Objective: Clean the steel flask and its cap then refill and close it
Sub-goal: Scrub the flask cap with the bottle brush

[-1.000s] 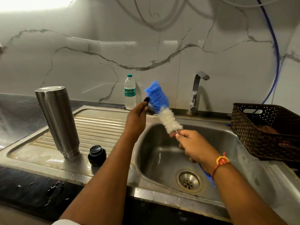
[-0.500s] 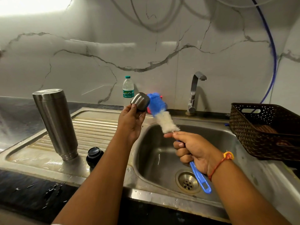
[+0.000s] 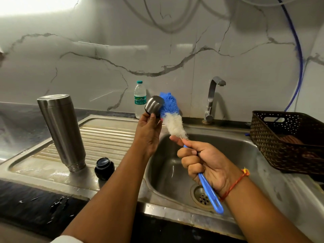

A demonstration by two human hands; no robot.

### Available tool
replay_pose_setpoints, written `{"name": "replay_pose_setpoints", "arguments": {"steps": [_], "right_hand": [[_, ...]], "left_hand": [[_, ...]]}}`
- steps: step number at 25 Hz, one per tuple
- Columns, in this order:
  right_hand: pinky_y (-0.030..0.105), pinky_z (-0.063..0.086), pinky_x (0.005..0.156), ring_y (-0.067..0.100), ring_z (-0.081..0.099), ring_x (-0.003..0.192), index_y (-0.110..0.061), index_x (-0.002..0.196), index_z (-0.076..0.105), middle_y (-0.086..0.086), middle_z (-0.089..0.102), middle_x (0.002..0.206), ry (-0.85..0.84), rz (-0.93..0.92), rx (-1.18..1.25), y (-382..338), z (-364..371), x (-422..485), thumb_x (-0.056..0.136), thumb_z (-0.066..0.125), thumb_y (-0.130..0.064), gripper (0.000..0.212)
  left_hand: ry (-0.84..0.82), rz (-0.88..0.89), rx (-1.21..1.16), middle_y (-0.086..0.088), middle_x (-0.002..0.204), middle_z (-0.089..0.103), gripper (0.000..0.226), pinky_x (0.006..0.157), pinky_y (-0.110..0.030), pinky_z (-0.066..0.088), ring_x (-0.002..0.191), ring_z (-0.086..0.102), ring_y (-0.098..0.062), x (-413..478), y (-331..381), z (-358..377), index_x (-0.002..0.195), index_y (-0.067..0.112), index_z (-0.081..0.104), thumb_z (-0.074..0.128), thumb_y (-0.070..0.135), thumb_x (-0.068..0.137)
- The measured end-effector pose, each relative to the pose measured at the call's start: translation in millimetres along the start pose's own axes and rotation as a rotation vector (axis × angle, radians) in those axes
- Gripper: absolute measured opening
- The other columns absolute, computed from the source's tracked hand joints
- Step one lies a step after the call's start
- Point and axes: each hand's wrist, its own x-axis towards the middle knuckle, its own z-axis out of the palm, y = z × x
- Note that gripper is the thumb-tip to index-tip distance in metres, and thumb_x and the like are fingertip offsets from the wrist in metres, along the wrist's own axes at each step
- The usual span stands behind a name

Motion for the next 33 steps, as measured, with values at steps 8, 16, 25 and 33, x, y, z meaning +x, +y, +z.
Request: {"name": "replay_pose_setpoints", "arguments": {"steps": [8, 16, 25, 33], "right_hand": [[0.013, 0.02, 0.032, 0.001, 0.017, 0.045, -0.006, 0.12, 0.067, -0.007, 0.024, 0.061, -0.019, -0.023, 0.003, -2.3, -3.6, -0.5, 0.09, 0.053, -0.019, 0.035], [0.013, 0.015, 0.033, 0.001, 0.013, 0.046, -0.008, 0.118, 0.067, -0.008, 0.022, 0.062, 0.07, -0.084, -0.073, -3.8, -0.5, -3.8, 0.1, 0.05, -0.022, 0.029], [0.021, 0.014, 0.043, 0.007, 0.021, 0.048, -0.015, 0.112, 0.066, -0.005, 0.034, 0.058, 0.472, -0.341, -0.788, 0.2, 2.1, -3.8, 0.105, 0.04, -0.025, 0.029], [0.019, 0.026, 0.037, 0.003, 0.032, 0.039, -0.029, 0.103, 0.067, -0.001, 0.041, 0.061, 0.569, -0.432, -1.29, 4.9, -3.9, 2.9, 0.104, 0.042, -0.028, 0.024]], "left_hand": [[-0.033, -0.01, 0.006, -0.02, 0.129, 0.064, 0.029, 0.109, -0.044, 0.049, 0.123, 0.063, -0.03, -1.5, -1.6, 0.7, 0.132, 0.007, 0.055, 0.048, 0.009, 0.105], [0.016, -0.098, -0.122, -0.014, 0.111, 0.072, 0.018, 0.093, -0.036, 0.06, 0.1, 0.074, -0.021, -4.5, 7.2, 5.5, 0.118, 0.01, 0.059, 0.048, 0.015, 0.106], [0.14, -0.166, -0.261, -0.024, 0.134, 0.062, 0.033, 0.099, -0.049, 0.055, 0.117, 0.066, -0.034, 2.3, 15.6, -4.1, 0.135, 0.006, 0.054, 0.045, 0.017, 0.106], [0.189, -0.171, -0.069, -0.022, 0.128, 0.063, 0.034, 0.104, -0.047, 0.052, 0.117, 0.065, -0.033, -2.0, 15.8, 0.6, 0.133, 0.006, 0.054, 0.045, 0.021, 0.104]]}}
